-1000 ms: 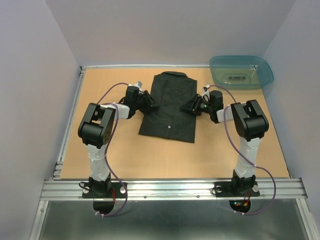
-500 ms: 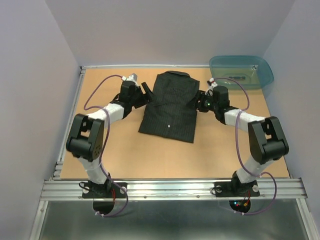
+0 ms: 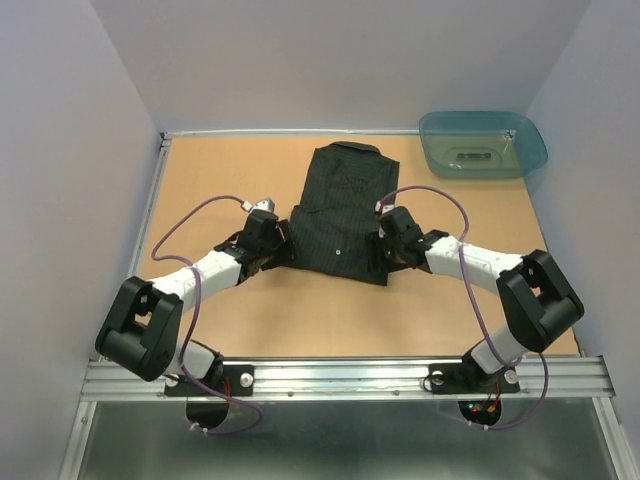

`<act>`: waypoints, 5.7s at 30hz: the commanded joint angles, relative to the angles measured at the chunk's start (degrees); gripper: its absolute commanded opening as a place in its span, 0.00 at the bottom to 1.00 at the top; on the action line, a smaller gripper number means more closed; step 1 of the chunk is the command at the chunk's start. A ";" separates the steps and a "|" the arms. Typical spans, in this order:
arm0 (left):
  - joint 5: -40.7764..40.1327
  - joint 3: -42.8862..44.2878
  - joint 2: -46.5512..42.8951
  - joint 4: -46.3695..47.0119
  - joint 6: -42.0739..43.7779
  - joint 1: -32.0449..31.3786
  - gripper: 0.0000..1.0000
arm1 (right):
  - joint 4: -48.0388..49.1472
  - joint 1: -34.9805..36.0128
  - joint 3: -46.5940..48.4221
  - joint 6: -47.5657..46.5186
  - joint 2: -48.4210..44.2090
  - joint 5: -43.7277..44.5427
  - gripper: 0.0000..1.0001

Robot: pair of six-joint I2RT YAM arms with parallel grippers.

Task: Fold and stack the long sleeve shirts
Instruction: Fold the shirt

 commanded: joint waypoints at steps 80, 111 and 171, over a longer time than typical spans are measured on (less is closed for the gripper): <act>19.99 -13.10 -11.41 1.72 -7.92 3.68 0.15 | 1.28 33.30 11.00 4.18 2.79 9.86 0.73; 20.25 -10.63 -13.53 -2.33 -10.21 3.60 0.15 | 7.89 48.00 15.39 -1.62 16.06 47.47 0.61; 15.85 -22.76 -13.97 15.60 -17.77 9.93 0.68 | 10.44 47.74 11.35 2.16 7.80 37.64 0.01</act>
